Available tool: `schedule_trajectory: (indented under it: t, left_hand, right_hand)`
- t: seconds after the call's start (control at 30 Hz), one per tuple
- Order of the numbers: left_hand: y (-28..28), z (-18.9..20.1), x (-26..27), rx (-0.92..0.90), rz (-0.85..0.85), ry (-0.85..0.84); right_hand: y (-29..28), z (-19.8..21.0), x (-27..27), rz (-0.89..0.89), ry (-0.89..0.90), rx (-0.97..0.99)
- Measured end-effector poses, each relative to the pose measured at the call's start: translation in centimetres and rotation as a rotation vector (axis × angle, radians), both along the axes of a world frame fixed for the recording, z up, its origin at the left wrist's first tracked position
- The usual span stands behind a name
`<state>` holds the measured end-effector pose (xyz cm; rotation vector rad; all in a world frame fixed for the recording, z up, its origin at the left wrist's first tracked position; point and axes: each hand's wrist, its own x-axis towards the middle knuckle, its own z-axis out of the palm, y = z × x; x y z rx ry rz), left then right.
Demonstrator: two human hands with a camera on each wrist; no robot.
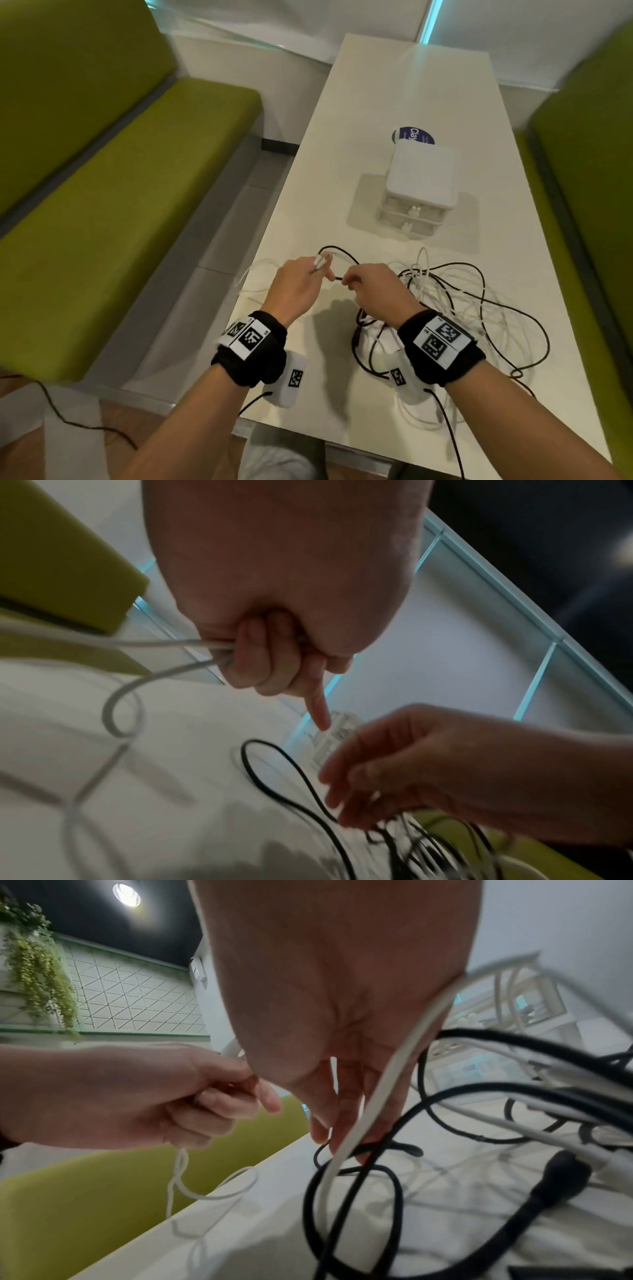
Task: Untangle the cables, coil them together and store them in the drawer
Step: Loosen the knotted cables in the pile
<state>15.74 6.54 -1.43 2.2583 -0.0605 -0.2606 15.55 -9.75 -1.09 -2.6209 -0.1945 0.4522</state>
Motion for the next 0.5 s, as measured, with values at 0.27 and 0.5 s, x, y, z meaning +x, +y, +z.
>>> schedule_trajectory:
  t: [0.27,0.5]
  left_hand:
    - [-3.5,-3.5,-3.7,0.109,-0.108,0.035]
    - [-3.6,-3.4,-4.4,0.075,-0.114,0.073]
  right_hand:
    - [-3.1,1.0,-3.1,0.114,-0.107,-0.004]
    - [-4.7,-0.6,-6.5,0.335,-0.325,-0.107]
